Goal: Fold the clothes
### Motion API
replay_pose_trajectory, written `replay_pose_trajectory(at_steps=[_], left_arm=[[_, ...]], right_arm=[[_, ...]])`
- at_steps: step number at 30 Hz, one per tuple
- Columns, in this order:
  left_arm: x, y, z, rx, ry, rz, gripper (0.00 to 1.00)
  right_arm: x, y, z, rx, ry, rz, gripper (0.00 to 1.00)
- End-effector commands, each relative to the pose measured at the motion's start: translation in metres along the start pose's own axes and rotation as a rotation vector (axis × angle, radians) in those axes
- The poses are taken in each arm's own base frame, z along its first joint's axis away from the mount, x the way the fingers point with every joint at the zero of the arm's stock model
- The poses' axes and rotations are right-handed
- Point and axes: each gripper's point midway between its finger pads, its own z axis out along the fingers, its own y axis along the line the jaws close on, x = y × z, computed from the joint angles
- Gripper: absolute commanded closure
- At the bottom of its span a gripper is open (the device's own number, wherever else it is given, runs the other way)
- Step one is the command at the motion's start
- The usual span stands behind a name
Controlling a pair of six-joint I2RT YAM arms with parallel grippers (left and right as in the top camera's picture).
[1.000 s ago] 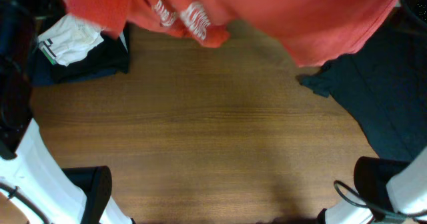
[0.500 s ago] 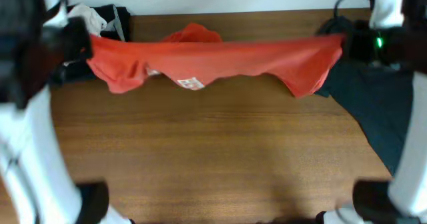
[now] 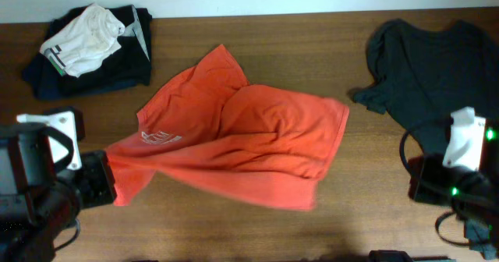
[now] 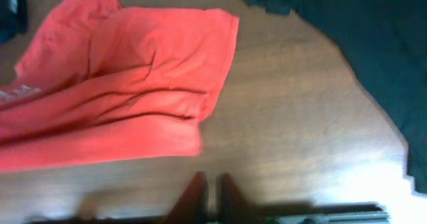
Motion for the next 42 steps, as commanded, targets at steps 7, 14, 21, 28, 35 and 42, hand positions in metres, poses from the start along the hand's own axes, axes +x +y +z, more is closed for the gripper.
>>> replay_pose_trajectory(at_steps=[7,14,21,28,35,42], left_arm=[[0.054,0.004,0.082,-0.037,0.367,-0.016,0.23],[0.024,0.004,0.138,-0.075,0.401,-0.010,0.01],[0.023,0.004,0.165,-0.086,0.466,-0.009,0.01],[0.022,0.004,0.166,-0.088,0.459,-0.008,0.01],[0.021,0.004,0.166,-0.087,0.456,-0.008,0.01],[0.019,0.004,0.167,-0.086,0.449,-0.008,0.04]], right_arm=[[0.059,0.006,0.091,-0.115,0.353,0.055,0.67],[0.103,0.050,0.157,-0.330,0.495,0.013,0.20],[0.168,0.096,0.236,-0.200,0.700,-0.067,0.23],[0.219,0.076,0.285,0.061,0.878,-0.059,0.28],[0.238,0.089,0.293,0.017,0.859,-0.078,0.49],[0.223,0.072,0.292,0.124,0.783,-0.058,0.96]])
